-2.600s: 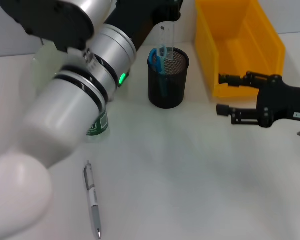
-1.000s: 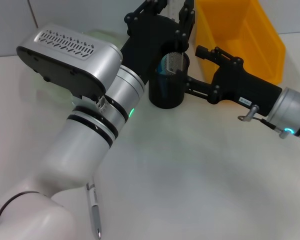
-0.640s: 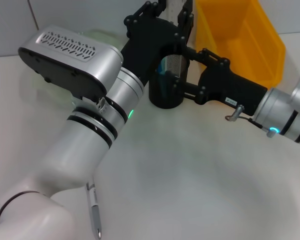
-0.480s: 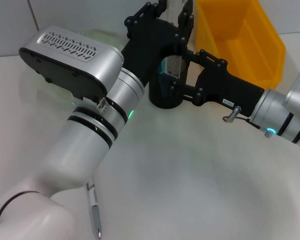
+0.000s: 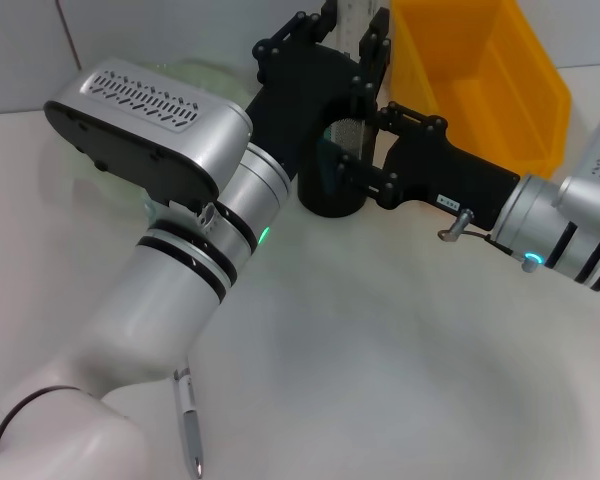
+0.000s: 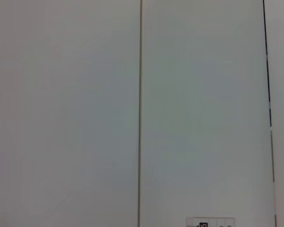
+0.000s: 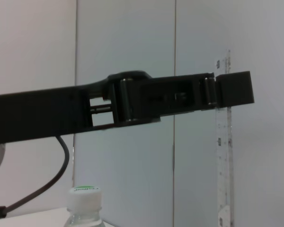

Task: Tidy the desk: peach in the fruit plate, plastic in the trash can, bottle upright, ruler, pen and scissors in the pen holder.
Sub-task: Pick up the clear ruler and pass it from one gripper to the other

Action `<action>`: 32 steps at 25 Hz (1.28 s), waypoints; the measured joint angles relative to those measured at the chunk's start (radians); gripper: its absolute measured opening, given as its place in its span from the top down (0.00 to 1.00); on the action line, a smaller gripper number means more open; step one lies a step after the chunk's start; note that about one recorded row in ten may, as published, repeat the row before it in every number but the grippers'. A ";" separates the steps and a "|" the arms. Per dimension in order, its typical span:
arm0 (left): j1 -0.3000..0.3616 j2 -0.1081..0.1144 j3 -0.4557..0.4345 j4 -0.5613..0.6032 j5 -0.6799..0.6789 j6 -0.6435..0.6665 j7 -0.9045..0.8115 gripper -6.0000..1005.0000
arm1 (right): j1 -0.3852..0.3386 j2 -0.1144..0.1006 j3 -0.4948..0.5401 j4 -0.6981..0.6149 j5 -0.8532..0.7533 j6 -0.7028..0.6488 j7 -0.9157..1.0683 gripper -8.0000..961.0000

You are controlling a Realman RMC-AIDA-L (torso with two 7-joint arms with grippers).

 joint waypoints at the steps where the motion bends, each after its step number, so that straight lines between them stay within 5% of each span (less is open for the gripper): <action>1: 0.000 0.000 0.000 0.000 0.000 0.000 0.000 0.55 | 0.000 0.000 0.000 0.002 0.001 0.001 -0.001 0.27; 4: 0.000 0.000 0.001 -0.001 0.001 0.000 0.000 0.55 | 0.001 0.000 0.000 0.013 0.012 0.001 -0.020 0.27; 9: 0.001 0.000 0.001 -0.001 0.002 -0.002 0.000 0.55 | 0.006 0.000 -0.001 0.038 0.043 0.003 -0.054 0.53; 12: 0.001 0.000 0.001 -0.001 0.003 -0.003 0.000 0.54 | 0.010 0.000 0.000 0.043 0.044 0.007 -0.054 0.77; 32: -0.004 0.000 0.009 -0.001 0.004 -0.004 0.001 0.53 | 0.015 0.000 0.009 0.055 0.051 0.016 -0.056 0.90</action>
